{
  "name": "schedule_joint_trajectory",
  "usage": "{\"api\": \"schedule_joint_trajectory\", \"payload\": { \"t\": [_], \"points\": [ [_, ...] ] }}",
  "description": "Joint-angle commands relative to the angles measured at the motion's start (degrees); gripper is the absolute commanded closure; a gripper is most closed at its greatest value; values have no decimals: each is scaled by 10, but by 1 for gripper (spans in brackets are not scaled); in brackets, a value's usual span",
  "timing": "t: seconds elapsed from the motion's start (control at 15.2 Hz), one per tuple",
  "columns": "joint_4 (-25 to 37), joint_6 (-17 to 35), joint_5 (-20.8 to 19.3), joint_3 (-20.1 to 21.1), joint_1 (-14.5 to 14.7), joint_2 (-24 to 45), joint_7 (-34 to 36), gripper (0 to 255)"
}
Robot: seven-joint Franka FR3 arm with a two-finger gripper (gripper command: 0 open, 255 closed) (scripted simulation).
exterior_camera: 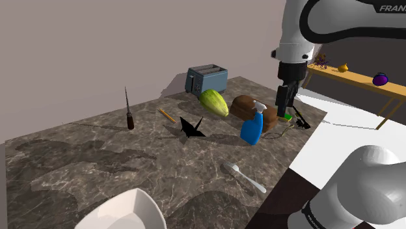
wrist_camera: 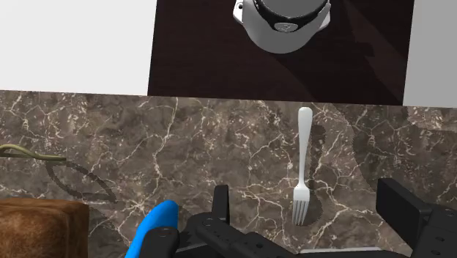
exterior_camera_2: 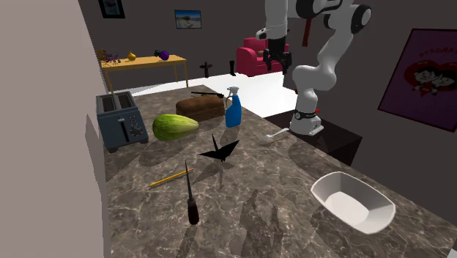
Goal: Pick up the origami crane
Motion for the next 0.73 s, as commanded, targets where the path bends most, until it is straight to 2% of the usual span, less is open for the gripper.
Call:
{"api": "schedule_joint_trajectory", "payload": {
  "t": [0.0,0.66],
  "points": [
    [0,0,0,0,0,0,0,0],
    [28,164,24,25,5,197,49,0]
  ]
}}
